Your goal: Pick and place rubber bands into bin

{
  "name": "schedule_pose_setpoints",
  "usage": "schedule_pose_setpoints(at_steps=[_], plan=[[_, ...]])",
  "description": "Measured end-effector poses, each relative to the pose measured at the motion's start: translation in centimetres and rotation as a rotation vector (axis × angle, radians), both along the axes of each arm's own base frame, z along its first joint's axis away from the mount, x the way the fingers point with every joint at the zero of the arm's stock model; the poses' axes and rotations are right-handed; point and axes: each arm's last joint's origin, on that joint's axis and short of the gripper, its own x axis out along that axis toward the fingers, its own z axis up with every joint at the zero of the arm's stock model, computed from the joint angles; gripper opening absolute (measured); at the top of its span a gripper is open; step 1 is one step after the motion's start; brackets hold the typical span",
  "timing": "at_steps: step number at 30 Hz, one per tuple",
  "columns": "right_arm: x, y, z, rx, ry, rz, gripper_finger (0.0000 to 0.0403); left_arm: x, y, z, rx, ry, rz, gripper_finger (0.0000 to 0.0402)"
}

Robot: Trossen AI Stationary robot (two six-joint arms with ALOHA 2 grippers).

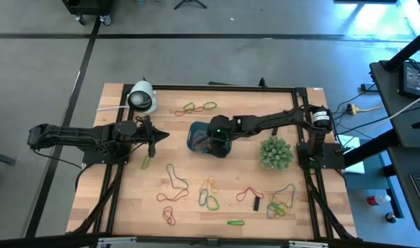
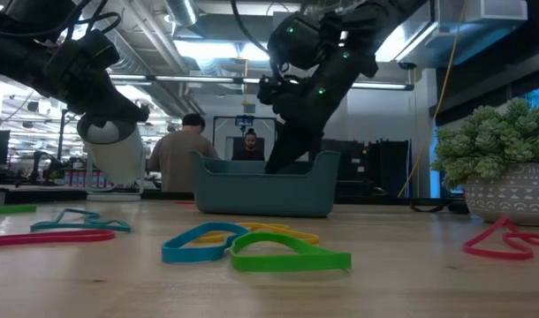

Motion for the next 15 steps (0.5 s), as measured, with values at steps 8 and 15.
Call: schedule_pose_setpoints(at_steps=[8, 15], plan=[[-0.5, -0.1, 1.4, -0.002, -0.017, -0.005, 0.0157, 0.0, 0.0, 0.0, -0.026, -0.004, 0.004, 0.0001], [-1.8, 0.0, 3.6, 0.012, -0.015, -0.025, 0.0165, 0.0, 0.0, 0.0, -0.027, -0.006, 0.004, 0.0003]])
